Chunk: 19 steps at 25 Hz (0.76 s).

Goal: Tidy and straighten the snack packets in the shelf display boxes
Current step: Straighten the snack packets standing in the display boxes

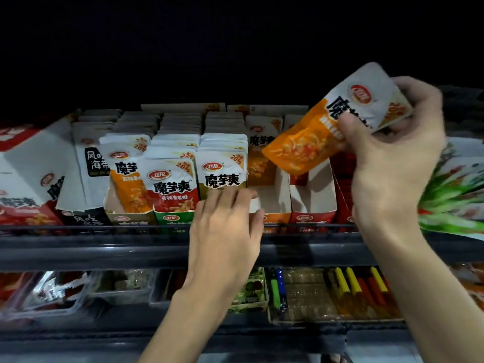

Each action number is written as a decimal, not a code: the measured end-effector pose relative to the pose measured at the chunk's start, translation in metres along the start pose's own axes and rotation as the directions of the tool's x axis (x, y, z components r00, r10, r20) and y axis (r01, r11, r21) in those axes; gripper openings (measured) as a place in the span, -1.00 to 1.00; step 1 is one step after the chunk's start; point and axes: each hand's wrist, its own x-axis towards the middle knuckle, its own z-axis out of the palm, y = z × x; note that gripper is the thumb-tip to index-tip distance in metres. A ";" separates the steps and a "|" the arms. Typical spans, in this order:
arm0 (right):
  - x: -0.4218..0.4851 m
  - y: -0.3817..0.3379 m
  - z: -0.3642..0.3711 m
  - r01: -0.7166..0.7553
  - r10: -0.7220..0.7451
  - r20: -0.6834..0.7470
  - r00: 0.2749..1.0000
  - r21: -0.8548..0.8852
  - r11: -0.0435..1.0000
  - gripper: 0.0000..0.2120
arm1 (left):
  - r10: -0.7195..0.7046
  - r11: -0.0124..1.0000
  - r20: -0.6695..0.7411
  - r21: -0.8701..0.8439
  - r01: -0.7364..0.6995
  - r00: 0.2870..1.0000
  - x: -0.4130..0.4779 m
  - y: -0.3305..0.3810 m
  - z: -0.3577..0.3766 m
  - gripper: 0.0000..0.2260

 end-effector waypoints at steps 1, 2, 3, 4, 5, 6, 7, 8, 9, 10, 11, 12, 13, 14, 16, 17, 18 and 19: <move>-0.003 0.002 0.003 0.018 -0.018 -0.006 1.000 0.016 1.000 -0.60 | 0.021 0.999 0.008 0.035 -0.021 1.000 0.000 -0.001 0.003 -0.78; -0.004 0.006 0.008 0.026 -0.027 0.002 1.000 0.025 0.999 -0.58 | 0.028 0.998 0.010 0.048 -0.028 1.000 0.000 -0.003 0.005 -0.80; -0.005 0.012 0.012 0.039 -0.039 0.018 0.999 0.015 0.999 -0.57 | 0.029 0.998 0.009 0.053 -0.029 1.000 0.001 -0.004 0.007 -0.82; -0.004 0.019 0.017 0.052 -0.051 0.043 0.998 -0.015 0.999 -0.57 | 0.031 0.998 0.007 0.053 -0.032 0.999 0.002 -0.006 0.007 -0.85; 0.000 0.026 0.022 0.061 -0.057 0.068 0.996 -0.066 0.996 -0.57 | 0.039 0.998 0.004 0.048 -0.040 0.999 0.003 -0.008 0.008 -0.87; 0.004 0.034 0.027 0.068 -0.056 0.091 0.994 -0.130 0.989 -0.57 | 0.051 0.998 0.001 0.037 -0.051 0.999 0.003 -0.009 0.008 -0.88; 0.007 0.041 0.032 0.074 -0.052 0.113 0.992 -0.199 0.977 -0.58 | 0.062 0.998 0.002 0.023 -0.062 0.998 0.004 -0.010 0.008 -0.87; 0.011 0.048 0.037 0.080 -0.044 0.143 0.989 -0.261 0.962 -0.60 | 0.072 0.997 0.006 0.010 -0.072 0.997 0.005 -0.012 0.009 -0.87; 0.013 0.054 0.042 0.093 -0.036 0.183 0.983 -0.313 0.945 -0.61 | 0.082 0.997 0.009 0.002 -0.082 0.997 0.006 -0.014 0.010 -0.88; 0.014 0.058 0.046 0.114 -0.031 0.226 0.974 -0.364 0.924 -0.61 | 0.092 0.996 0.012 -0.002 -0.092 0.996 0.007 -0.017 0.010 -0.91; 0.015 0.062 0.051 0.142 -0.031 0.265 0.964 -0.411 0.900 -0.61 | 0.099 0.995 0.018 -0.006 -0.099 0.995 0.008 -0.019 0.010 -0.93; 0.016 0.064 0.054 0.169 -0.032 0.297 0.954 -0.448 0.878 -0.60 | 0.102 0.995 0.027 -0.015 -0.101 0.994 0.009 -0.021 0.010 -0.96; 0.016 0.066 0.057 0.189 -0.034 0.318 0.947 -0.470 0.862 -0.59 | 0.098 0.995 0.037 -0.029 -0.097 0.994 0.010 -0.022 0.010 -0.97; 0.016 0.067 0.059 0.199 -0.033 0.331 0.943 -0.480 0.854 -0.59 | 0.093 0.995 0.049 -0.043 -0.091 0.994 0.012 -0.023 0.010 -0.97; 0.014 0.069 0.063 0.225 -0.036 0.351 0.936 -0.516 0.826 -0.60 | 0.092 0.994 0.069 -0.058 -0.088 0.993 0.014 -0.026 0.009 -0.96; 0.014 0.071 0.064 0.246 -0.037 0.362 0.931 -0.551 0.797 -0.61 | 0.100 0.994 0.074 -0.060 -0.096 0.992 0.014 -0.026 0.008 -0.95; 0.015 0.074 0.065 0.270 -0.039 0.377 0.925 -0.582 0.767 -0.61 | 0.110 0.992 0.075 -0.063 -0.105 0.991 0.014 -0.027 0.008 -0.95; 0.016 0.078 0.066 0.292 -0.044 0.393 0.918 -0.599 0.746 -0.62 | 0.117 0.991 0.074 -0.065 -0.113 0.990 0.014 -0.027 0.007 -0.95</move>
